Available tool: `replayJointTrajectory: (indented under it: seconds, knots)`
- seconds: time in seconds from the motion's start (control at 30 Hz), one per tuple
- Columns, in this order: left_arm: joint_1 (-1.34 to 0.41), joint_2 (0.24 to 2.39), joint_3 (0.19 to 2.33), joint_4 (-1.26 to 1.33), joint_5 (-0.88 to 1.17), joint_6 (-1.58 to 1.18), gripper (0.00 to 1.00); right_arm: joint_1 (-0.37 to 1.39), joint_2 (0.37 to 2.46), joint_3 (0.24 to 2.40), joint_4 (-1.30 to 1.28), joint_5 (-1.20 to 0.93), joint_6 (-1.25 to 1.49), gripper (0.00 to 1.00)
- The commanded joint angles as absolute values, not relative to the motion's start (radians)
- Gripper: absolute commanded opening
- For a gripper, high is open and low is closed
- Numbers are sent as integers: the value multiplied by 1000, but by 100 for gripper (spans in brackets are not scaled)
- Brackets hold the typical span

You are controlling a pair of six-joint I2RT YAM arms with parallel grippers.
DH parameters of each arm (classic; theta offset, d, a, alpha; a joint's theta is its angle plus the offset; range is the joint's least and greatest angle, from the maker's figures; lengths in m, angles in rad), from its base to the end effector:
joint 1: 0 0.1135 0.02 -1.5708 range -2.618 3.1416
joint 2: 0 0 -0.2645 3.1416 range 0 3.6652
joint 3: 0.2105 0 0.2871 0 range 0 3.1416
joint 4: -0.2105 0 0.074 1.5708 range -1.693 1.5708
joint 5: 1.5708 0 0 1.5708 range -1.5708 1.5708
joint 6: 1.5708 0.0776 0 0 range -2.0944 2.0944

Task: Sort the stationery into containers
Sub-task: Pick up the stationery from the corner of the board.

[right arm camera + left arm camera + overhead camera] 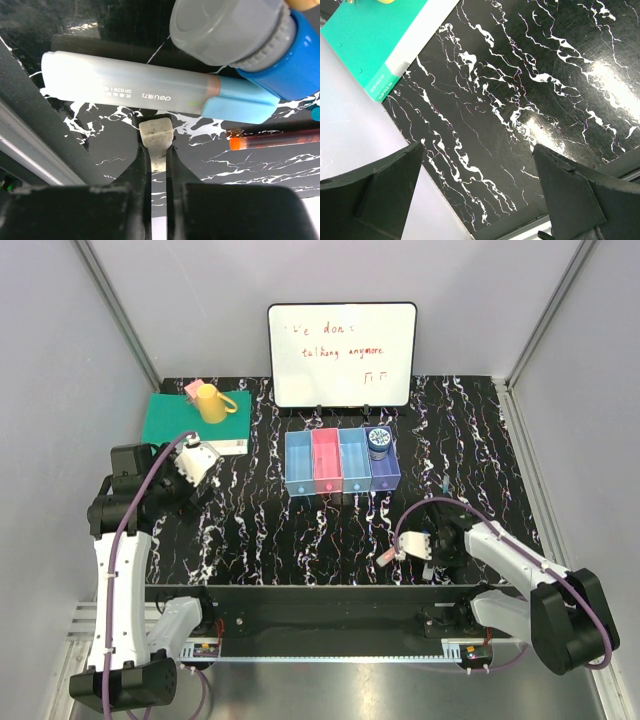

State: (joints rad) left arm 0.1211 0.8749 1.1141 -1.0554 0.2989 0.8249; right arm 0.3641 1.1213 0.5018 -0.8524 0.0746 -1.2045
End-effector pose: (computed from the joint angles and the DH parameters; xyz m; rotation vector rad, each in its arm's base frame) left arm 0.2117 0.0027 0.3334 0.9374 2.1479 0.1088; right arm 0.1735 0.0599 0.0869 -2.1695 2.1824 -0.1670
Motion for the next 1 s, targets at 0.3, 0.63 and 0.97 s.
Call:
replayJointTrajectory:
  seconds: [0.3,0.63,0.97]
  knots:
    - [106,859,1157,-1035,293,795,99,360,1100,636,-830,17,-1118,0]
    - [103,848,1141,-1035,305,792,99,360,1074,790,-902,3,-1089,0]
    - [103,842,1124,-1029,310,793,99,362,1336,1046,-798,-48,-982,0]
